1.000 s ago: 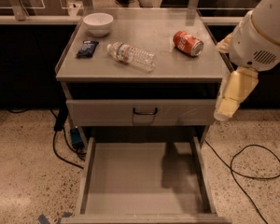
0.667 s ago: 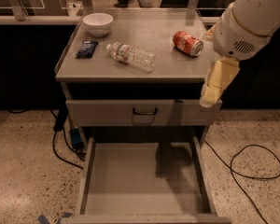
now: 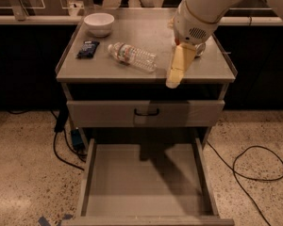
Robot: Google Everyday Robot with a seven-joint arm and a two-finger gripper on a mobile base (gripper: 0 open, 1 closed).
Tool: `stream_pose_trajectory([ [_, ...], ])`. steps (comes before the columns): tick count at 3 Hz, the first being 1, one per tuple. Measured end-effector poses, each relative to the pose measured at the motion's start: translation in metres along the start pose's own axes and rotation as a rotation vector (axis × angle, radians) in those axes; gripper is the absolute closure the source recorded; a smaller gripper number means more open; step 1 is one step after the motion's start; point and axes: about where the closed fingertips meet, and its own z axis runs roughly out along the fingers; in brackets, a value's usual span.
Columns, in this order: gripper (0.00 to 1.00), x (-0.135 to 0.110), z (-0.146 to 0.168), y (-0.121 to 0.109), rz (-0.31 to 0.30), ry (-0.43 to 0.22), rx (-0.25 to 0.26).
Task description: Place water bottle into middle drawer
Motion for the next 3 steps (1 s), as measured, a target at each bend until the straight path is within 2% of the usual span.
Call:
stream_pose_trajectory([
  [1, 0.00, 0.000, 0.000, 0.000, -0.001, 0.000, 0.000],
  [2, 0.00, -0.004, 0.007, -0.007, -0.035, 0.001, 0.008],
  [3, 0.00, -0.017, 0.026, -0.031, -0.091, 0.021, 0.025],
])
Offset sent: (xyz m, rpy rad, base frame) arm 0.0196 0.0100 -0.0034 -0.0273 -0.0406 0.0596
